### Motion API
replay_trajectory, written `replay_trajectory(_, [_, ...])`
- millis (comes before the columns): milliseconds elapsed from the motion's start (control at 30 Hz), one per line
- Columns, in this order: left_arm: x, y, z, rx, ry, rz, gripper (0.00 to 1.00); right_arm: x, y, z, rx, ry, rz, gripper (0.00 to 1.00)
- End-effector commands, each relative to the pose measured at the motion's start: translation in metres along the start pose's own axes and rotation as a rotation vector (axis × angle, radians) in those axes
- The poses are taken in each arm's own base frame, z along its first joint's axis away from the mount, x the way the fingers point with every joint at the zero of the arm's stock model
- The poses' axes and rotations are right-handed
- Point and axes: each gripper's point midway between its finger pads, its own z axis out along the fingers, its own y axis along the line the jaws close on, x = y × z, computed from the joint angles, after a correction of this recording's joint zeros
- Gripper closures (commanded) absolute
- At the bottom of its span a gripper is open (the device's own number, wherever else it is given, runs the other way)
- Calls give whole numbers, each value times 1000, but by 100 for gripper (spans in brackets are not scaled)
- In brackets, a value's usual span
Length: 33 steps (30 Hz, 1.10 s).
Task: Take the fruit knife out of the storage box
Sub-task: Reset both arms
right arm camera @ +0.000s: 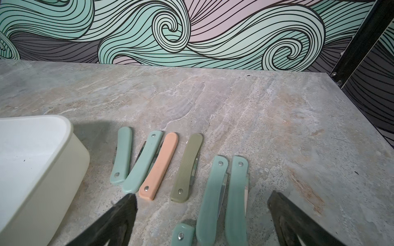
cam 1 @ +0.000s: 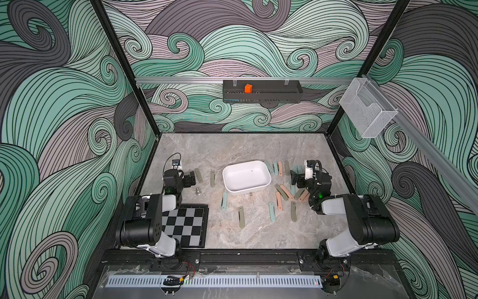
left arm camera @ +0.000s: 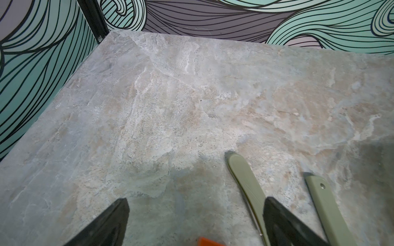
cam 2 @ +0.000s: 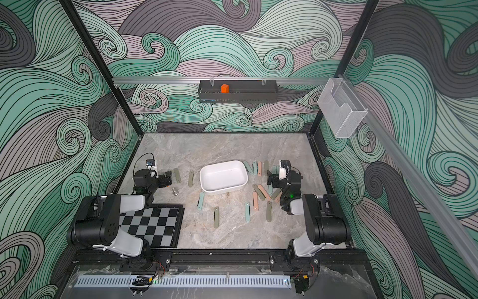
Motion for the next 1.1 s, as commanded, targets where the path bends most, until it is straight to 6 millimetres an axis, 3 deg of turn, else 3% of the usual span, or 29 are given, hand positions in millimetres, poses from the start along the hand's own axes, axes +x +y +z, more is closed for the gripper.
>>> replay_trajectory(0, [-14, 2, 3, -16, -21, -11, 1, -10, -2, 1, 14, -31, -11, 2])
replay_trajectory(533, [-14, 2, 2, -17, -25, -8, 1, -10, -11, -3, 46, -50, 19, 2])
replay_trajectory(567, [-15, 0, 2, -10, -27, -6, 1, -10, -4, -4, -6, -53, 11, 2])
replay_trajectory(633, [-14, -35, -7, 220, -57, 81, 1, -12, 33, -5, -238, -55, -71, 2])
replay_trajectory(767, [-13, -38, -9, 250, -60, 83, 1, -12, 33, -6, -227, -57, -82, 2])
replay_trajectory(800, [-13, -37, -8, 250, -54, 80, 1, -10, 29, -4, -198, -51, -71, 2])
replay_trajectory(867, [-14, -27, -6, 186, -58, 50, 1, -10, -9, 0, 28, -30, 19, 2])
replay_trajectory(933, [-14, 6, 3, -11, -27, -35, 1, -10, -17, -5, 85, -61, 28, 2])
replay_trajectory(1067, [-15, 6, 1, -16, -36, -33, 1, -11, -13, -3, 75, -49, 14, 2])
